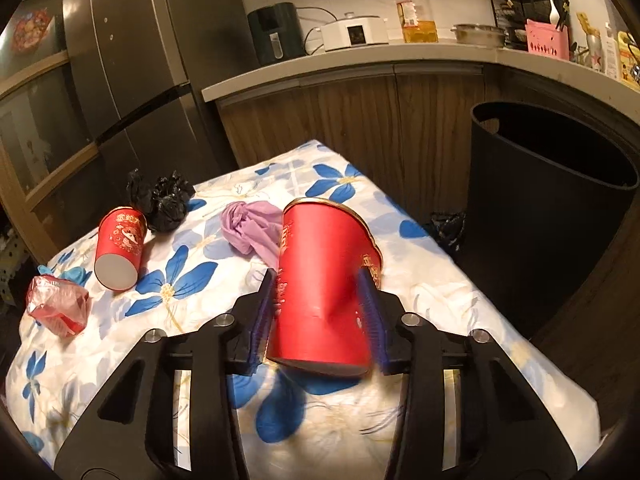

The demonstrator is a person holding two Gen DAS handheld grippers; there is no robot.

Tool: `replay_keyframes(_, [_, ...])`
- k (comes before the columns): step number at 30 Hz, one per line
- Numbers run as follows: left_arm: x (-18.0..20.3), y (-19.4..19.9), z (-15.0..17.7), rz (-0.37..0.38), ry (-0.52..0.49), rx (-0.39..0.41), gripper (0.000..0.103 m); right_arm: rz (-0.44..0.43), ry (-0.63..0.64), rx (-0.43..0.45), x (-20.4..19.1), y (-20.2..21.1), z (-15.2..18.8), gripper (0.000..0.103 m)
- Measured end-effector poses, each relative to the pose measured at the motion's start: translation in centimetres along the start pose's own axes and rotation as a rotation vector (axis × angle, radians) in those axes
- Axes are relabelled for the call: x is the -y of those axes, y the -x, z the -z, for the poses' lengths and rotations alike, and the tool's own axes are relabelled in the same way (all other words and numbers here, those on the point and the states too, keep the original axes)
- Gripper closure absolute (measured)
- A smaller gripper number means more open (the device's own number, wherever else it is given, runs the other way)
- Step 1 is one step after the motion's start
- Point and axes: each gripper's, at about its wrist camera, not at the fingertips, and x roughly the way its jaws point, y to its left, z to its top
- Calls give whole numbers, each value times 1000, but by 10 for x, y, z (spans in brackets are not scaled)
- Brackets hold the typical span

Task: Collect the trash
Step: 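Grasp the large red paper cup with the right gripper, then grasp the pink glove with the left gripper while the right holds the red cup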

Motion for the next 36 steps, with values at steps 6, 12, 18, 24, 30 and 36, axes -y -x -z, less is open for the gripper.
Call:
replay_keyframes(6, [18, -10, -4, 32, -15, 3, 6, -34, 0, -7, 8, 4, 0, 64])
replay_keyframes(12, [36, -24, -14, 64, -38, -1, 6, -74, -22, 1, 21, 11, 1, 65])
replay_keyframes(18, [56, -55, -19, 99, -61, -28, 6, -87, -18, 12, 34, 19, 4, 65])
replay_keyframes(24, [76, -96, -24, 129, -50, -55, 6, -89, -25, 33, 44, 27, 6, 65])
replay_keyframes(30, [95, -144, -25, 101, -76, -134, 6, -89, -33, 67, 56, 37, 1, 65])
replay_keyframes(36, [103, -185, -17, 48, -114, -246, 27, -102, -28, 94, 62, 45, -6, 65])
